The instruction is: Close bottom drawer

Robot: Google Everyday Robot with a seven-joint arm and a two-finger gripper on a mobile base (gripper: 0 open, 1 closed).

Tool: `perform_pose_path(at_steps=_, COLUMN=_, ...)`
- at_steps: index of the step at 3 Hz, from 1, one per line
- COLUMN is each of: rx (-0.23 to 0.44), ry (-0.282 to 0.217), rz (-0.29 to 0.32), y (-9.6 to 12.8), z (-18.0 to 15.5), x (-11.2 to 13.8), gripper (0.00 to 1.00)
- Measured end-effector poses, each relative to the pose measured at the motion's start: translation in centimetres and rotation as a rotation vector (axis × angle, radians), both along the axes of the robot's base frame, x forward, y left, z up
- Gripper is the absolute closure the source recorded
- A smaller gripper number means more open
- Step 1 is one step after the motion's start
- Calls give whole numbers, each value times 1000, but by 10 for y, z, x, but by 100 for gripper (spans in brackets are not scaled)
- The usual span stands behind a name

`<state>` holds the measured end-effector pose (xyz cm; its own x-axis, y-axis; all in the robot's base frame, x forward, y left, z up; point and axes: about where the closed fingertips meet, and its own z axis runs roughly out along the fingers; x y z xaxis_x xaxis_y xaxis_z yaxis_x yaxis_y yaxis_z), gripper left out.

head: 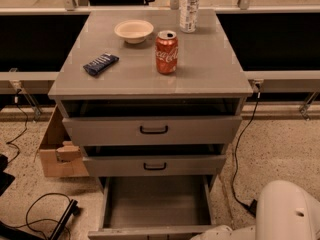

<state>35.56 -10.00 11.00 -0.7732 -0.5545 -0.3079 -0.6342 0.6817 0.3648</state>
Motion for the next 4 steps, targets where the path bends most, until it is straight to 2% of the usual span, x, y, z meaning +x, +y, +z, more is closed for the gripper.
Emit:
perform_pose_path(at_steps=1, rx=-5, ry=-67, rz=13, y=-4, z=14, x=48, gripper=100)
perform_pose_path(at_steps=2, rx=-6, ry=-90, rz=20, y=-4, z=19, x=62, gripper=100)
perform_pose_path(at_steps=3, rx=-18, ry=-183, rz=52, y=-7, z=50, x=117, gripper=100)
perform_pose_path(at_steps=4, rx=-18, ry=-183, rz=52, y=-7, z=50, x=117, gripper=100)
